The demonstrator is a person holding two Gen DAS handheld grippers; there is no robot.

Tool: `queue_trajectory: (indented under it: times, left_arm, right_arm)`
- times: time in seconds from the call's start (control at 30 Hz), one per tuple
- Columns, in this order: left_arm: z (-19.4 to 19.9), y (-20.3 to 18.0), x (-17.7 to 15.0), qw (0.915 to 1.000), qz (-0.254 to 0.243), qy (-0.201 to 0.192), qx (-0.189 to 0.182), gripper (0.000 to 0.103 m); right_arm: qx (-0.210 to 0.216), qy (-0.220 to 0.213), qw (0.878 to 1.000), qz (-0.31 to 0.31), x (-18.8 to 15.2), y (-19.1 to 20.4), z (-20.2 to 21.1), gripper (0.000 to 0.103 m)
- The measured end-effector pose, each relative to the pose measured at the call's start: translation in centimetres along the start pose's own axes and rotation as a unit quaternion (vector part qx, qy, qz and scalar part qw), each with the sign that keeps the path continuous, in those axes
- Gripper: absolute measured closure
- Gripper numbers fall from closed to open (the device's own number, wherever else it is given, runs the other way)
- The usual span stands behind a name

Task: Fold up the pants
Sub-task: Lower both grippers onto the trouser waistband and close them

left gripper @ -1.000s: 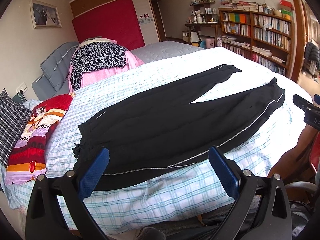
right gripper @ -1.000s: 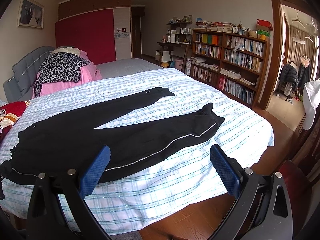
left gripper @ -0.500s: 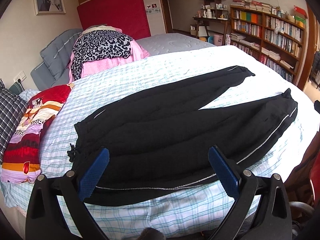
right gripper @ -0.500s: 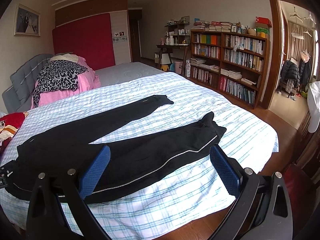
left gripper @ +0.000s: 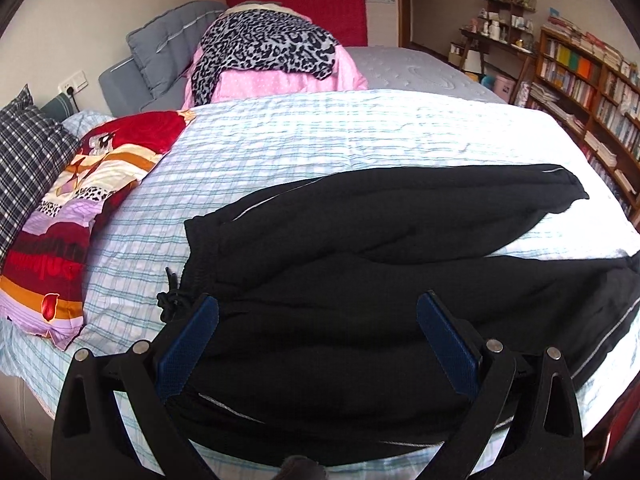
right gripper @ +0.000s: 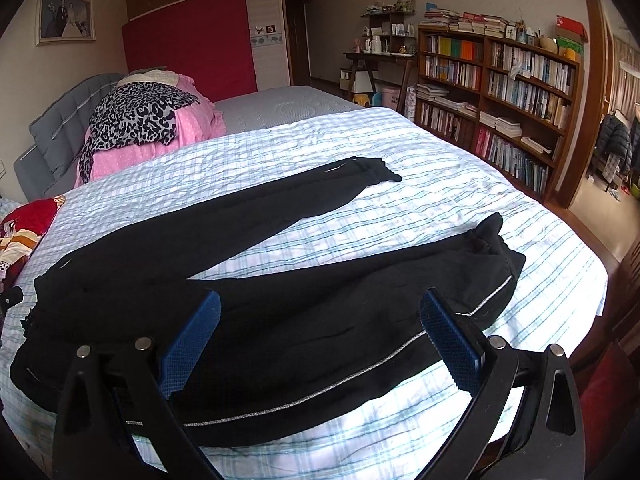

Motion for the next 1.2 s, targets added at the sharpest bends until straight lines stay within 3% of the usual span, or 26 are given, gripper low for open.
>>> queue_trajectory:
  times: [0.3, 0.6, 1.0, 1.2]
  left_arm:
    - [-6.1, 5.0, 1.6, 0.9983, 0.047, 0.027, 0.023, 0.005]
    - [-10.4, 6.6, 0.7, 0.996, 0.055, 0.063, 0.032, 0.005]
    - [-15.5, 10.9, 2.4, 0.9946, 0.08, 0.063, -0.017, 0.009]
    - [-19.6, 11.9, 3.5, 0.9958, 0.042, 0.072, -0.037, 0.011]
  right_arm:
    - [0.012, 0.04, 0.999, 0.001, -0.4, 3.5, -5.8, 0.002]
    - [0.027, 0.074, 0.997, 0.012, -0.9, 7.0, -10.2, 0.002]
    - [0.025, 0.119, 0.993, 0.012, -2.7, 8.4, -14.5, 0.002]
    - [0.029, 0.133, 0.991, 0.006, -3.1, 9.2, -16.1, 0.002]
Point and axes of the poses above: each gripper's, at about its wrist camera, not at the fingertips, and z roughly against the way its jaws point, y to its left, x to its top, the point moved 7 cm from there along -z, roughly the way its jaws point, and after that the axes turned 11 degrees about -y, right-handed, at the moved point
